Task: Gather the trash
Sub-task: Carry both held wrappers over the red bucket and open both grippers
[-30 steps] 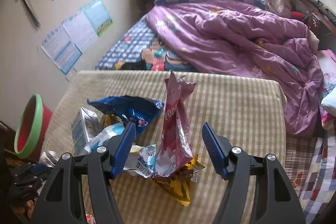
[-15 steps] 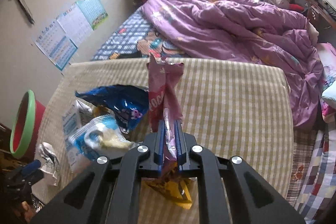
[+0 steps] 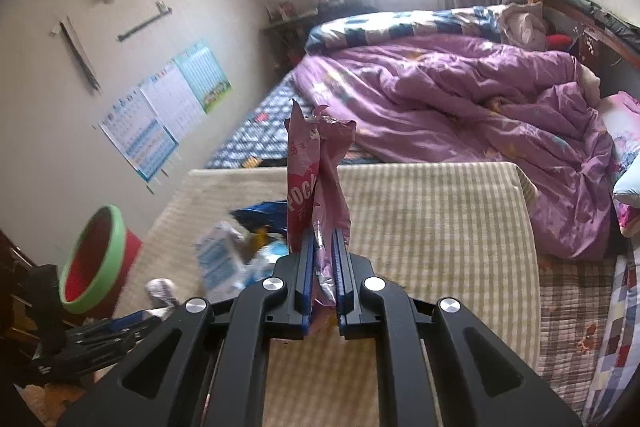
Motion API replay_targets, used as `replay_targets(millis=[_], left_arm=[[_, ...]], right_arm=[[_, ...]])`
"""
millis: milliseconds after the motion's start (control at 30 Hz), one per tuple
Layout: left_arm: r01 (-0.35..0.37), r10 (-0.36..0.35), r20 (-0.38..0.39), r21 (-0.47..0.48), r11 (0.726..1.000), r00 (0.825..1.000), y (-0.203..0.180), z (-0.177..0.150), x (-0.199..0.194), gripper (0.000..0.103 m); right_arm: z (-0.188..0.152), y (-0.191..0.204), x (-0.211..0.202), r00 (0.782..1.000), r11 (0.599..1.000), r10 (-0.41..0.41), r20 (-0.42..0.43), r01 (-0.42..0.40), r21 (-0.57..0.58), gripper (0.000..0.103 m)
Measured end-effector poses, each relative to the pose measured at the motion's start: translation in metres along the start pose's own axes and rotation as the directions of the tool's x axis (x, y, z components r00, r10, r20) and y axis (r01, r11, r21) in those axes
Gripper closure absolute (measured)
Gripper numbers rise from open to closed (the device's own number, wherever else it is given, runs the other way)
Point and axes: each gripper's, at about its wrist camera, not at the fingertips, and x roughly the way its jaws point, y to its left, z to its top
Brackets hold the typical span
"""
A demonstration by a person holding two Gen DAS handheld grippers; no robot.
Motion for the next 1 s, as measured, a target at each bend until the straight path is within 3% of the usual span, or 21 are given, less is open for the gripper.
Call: replay_targets(millis=[267, 500, 767, 1000], left_arm=[[-0.012, 0.007, 0.123, 0.037, 0.999, 0.992, 0.006, 0.007, -0.046, 0.059], [-0.100, 0.078, 0.261, 0.072, 0.992, 0.962, 0.031, 0.011, -0.098, 0.059], [-0.132, 0.130, 0.304, -0.013, 0.991, 0.944, 0.089, 0.012, -0.131, 0.059], [-0.126, 0.121, 0.328, -0.007, 0.992, 0.937, 0.123, 0.018, -0.149, 0.059]], right_arm=[[-0.020, 0.049, -0.015, 0.996, 0.997, 0.081, 0.021, -0.082, 0.010, 0.094], [-0.029, 0.091, -0.010, 0.991, 0.991, 0.136, -0.001, -0.136, -0.003, 0.094], [-0.035, 0.148, 0.000, 0.985, 0.984, 0.173, -0.009, -0.173, -0.041, 0.094], [-0.042, 0.198, 0.007, 0.982, 0.980, 0.188, -0.015, -0.188, -0.064, 0.094]])
